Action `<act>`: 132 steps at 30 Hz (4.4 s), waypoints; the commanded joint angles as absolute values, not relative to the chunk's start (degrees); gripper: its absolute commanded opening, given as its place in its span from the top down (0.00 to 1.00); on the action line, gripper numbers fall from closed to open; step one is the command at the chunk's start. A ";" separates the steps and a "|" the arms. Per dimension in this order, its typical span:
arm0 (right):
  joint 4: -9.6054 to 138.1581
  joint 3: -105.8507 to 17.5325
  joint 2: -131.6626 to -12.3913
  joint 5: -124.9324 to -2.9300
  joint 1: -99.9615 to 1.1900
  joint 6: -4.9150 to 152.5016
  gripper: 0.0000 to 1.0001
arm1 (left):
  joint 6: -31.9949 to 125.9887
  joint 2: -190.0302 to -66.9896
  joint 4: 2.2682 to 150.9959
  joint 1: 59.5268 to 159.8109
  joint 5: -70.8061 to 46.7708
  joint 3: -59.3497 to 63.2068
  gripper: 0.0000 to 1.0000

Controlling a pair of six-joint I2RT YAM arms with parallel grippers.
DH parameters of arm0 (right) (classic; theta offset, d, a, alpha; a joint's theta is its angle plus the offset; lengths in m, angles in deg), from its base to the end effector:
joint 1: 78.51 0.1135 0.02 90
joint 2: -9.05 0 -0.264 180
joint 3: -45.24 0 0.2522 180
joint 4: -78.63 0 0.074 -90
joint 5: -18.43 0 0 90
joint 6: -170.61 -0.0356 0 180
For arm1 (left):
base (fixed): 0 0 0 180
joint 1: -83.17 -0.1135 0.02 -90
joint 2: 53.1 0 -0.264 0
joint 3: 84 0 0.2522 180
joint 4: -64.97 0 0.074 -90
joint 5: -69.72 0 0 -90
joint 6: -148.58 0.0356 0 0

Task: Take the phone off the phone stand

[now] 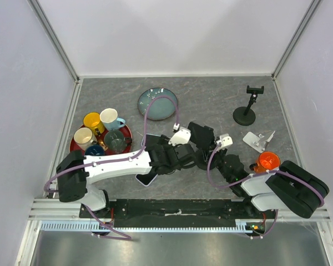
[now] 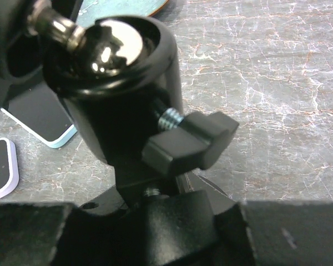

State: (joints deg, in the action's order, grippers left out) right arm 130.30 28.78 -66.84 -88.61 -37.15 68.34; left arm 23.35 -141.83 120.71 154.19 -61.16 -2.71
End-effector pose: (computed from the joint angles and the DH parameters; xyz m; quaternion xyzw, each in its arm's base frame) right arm 0.1502 0.1184 0.1378 -0.0928 0.7456 0.1938 0.6308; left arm 0.1228 -0.2853 0.2547 0.2030 0.8923 0.0300 0.4022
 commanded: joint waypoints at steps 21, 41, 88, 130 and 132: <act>134.22 32.00 -65.92 -86.34 -37.20 67.51 1.00 | 11.84 -120.25 73.84 127.65 -9.21 -25.32 0.00; 134.31 31.83 -67.24 -84.40 -37.29 67.42 1.00 | 7.96 -132.03 64.24 132.83 -3.93 -28.49 0.00; 129.47 28.93 -65.92 -82.64 -35.54 70.94 1.00 | 2.58 -149.52 70.44 125.18 6.27 0.77 0.01; 129.30 29.37 -65.83 -86.60 -34.13 70.50 1.00 | 6.73 -139.87 74.00 128.52 -3.49 -2.28 0.98; 129.21 29.28 -65.83 -86.60 -34.13 70.50 1.00 | 5.93 -138.63 70.76 127.39 -2.79 -3.96 0.98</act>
